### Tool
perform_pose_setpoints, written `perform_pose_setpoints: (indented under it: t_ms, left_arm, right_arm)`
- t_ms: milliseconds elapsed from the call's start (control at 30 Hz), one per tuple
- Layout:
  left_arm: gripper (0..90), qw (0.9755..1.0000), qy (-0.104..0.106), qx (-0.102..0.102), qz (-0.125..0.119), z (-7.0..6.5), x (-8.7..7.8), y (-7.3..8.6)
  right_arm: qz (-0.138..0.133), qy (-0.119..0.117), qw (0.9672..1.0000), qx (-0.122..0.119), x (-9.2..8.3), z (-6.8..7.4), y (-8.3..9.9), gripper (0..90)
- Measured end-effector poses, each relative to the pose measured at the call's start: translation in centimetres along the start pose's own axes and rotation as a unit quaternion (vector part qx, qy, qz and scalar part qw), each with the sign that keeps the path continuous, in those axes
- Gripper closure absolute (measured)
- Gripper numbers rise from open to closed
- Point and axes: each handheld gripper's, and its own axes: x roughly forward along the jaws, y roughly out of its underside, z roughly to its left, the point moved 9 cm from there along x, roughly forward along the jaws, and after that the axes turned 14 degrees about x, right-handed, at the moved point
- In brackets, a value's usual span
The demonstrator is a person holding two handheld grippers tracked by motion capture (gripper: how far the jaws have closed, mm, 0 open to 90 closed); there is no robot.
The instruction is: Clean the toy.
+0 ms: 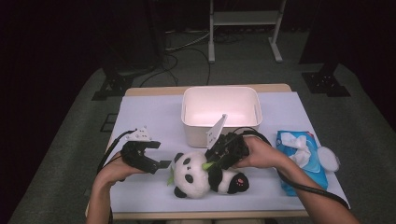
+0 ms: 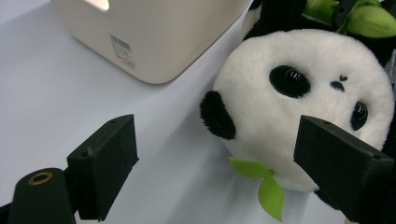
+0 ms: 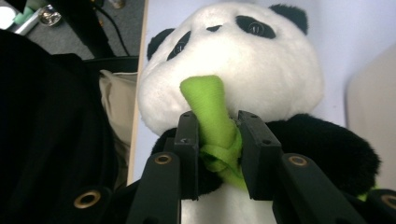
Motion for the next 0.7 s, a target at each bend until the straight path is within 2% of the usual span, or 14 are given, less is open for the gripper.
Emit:
perform_pose_setpoints:
  t_ms: [300,700]
  left_arm:
    - [12.4,1.0,0.0,-0.003,0.006,0.1,0.3,0.3]
    - [11.9,0.9999,0.001,-0.004,0.01,0.3,0.3,0.5]
  right_arm:
    - [-0.031,0.008,0.9995,0.008,-1.4,-0.6,0.0,72.0]
    - [-0.033,0.01,0.9993,0.013,-2.6,-0.9,0.0,72.6]
